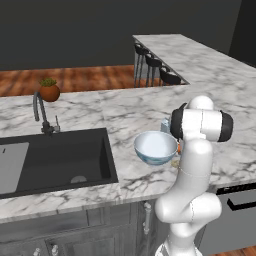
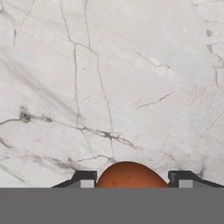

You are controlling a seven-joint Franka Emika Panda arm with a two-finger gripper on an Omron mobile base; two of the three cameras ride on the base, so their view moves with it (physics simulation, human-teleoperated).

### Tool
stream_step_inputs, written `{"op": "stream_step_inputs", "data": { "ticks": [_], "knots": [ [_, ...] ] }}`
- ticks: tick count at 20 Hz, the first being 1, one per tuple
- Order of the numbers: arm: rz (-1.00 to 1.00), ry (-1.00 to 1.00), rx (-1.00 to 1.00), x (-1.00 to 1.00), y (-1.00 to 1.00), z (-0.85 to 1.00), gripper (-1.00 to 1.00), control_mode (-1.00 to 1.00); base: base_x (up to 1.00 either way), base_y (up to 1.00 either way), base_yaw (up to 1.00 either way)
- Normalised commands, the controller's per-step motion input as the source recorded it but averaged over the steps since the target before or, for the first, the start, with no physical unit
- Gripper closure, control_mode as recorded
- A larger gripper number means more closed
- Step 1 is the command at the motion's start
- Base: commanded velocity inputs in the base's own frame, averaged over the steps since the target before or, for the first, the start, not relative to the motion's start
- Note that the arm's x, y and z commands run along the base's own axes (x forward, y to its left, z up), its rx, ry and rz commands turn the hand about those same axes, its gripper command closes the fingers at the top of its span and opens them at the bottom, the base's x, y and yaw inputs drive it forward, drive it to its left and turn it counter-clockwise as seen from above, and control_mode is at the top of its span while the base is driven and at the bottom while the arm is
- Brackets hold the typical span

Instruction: Gather the eggs and milk located in the vicinity of the sink area and place them right next to the bowl.

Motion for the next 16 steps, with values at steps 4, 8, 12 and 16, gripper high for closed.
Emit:
{"op": "stream_step_inputs", "data": {
  "ticks": [4, 8, 12, 16],
  "knots": [
    [-0.02, 0.00, 0.00, 0.09, 0.22, -0.37, 1.00, -1.00, 0.00, 0.00, 0.00],
    [-0.01, 0.00, 0.00, 0.15, 0.26, -0.52, 1.00, -1.00, 0.00, 0.00, 0.00],
    [0.00, 0.00, 0.00, 0.21, 0.32, -0.62, -1.00, -1.00, 0.00, 0.00, 0.00],
    [0.00, 0.00, 0.00, 0.12, 0.30, -0.55, -1.00, -1.00, 0.00, 0.00, 0.00]
  ]
}}
